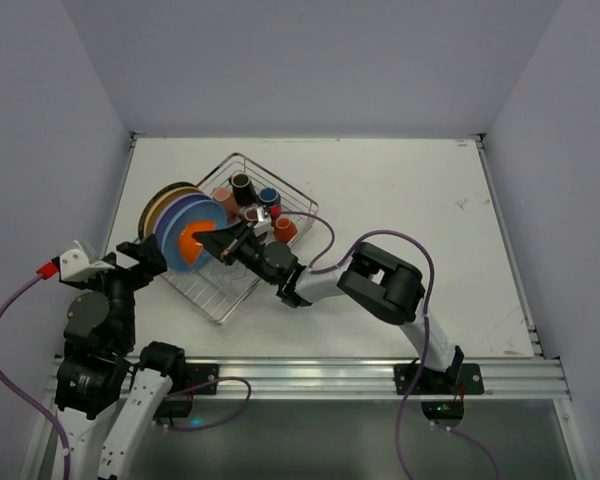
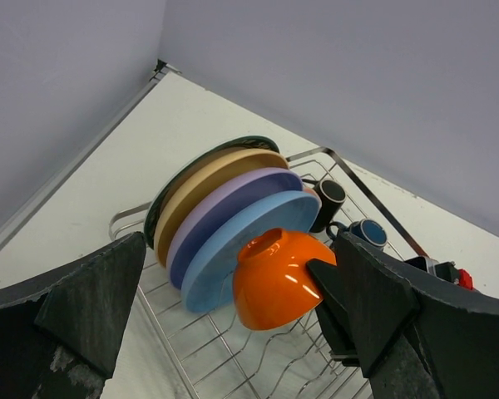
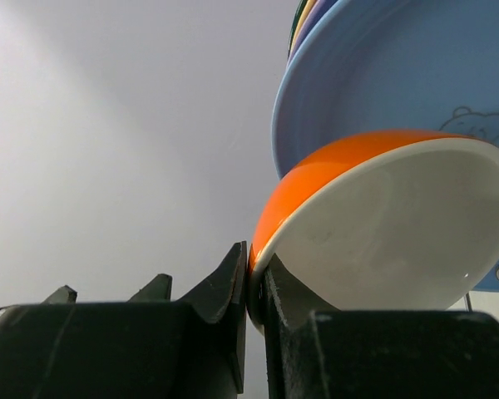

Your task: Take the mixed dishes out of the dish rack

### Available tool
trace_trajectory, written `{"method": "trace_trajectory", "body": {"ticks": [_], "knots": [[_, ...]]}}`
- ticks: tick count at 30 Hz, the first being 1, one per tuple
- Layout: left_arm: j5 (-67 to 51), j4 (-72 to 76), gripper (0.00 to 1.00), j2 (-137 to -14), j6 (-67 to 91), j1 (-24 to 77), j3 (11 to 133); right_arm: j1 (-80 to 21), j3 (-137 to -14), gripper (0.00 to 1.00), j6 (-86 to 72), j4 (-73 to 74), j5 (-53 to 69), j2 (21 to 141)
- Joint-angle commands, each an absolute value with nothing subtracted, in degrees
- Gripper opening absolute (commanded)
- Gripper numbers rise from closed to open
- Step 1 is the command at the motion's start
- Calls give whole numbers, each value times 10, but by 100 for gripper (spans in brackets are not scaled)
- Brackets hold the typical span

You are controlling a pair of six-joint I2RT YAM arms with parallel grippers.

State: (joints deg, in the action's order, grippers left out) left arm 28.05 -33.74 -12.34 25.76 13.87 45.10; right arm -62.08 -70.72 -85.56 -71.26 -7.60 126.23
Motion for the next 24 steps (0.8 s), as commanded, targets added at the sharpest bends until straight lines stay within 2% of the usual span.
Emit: {"method": "trace_trajectory", "body": {"ticks": [1, 8, 16, 19, 24], "knots": [[297, -317, 100, -122, 250, 134, 450, -616, -693, 0, -817, -792, -74, 1201], [310, -322, 100, -105, 256, 134, 451, -606, -561, 0, -751, -796, -92, 1072], [307, -319, 100, -104, 257, 134, 452, -510, -376, 0, -752, -709, -72, 929], [304, -317, 100, -103, 256, 134, 451, -461, -330, 0, -731, -634, -43, 847], [304, -319, 100, -98, 256, 134, 449, -399, -306, 0, -631, -422, -94, 701]]}}
